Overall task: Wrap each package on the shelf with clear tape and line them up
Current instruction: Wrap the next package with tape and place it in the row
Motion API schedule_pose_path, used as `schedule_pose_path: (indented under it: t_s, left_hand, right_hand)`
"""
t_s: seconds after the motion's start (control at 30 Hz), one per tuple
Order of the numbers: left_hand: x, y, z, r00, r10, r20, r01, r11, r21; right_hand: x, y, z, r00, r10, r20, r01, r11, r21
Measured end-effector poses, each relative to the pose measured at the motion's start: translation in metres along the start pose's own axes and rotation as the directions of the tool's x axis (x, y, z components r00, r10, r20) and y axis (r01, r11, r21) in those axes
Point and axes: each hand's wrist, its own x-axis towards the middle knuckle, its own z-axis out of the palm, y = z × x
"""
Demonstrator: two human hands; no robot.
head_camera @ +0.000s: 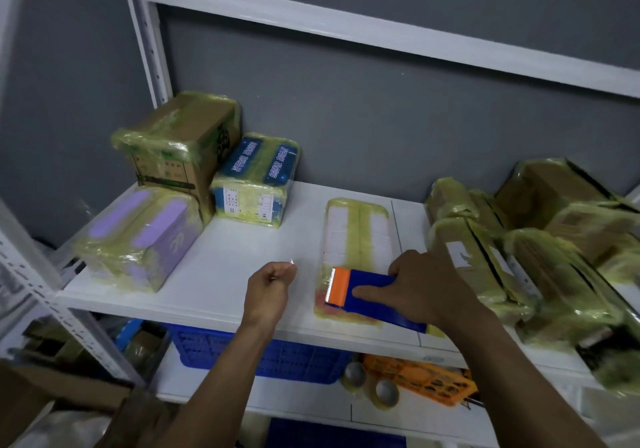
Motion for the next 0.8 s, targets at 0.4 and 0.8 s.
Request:
schedule_pose_path:
  t_s: [0.4,0.8]
  left_hand:
    - [0.011,-0.02,0.018,0.997,-0.057,0.047,0.058,0.998,-0.021]
    - [0.006,-0.024,0.04,0.992,0.025,0.125,-0.028,0.999,0.023]
  right_hand:
    - [0.017,-0.007,0.006,0.997,0.073,-0.024,-0.076,0.989,-0.128]
    - [0.027,0.001,0.011,0.995,0.095,0.023,-0.092,0.99,-0.106]
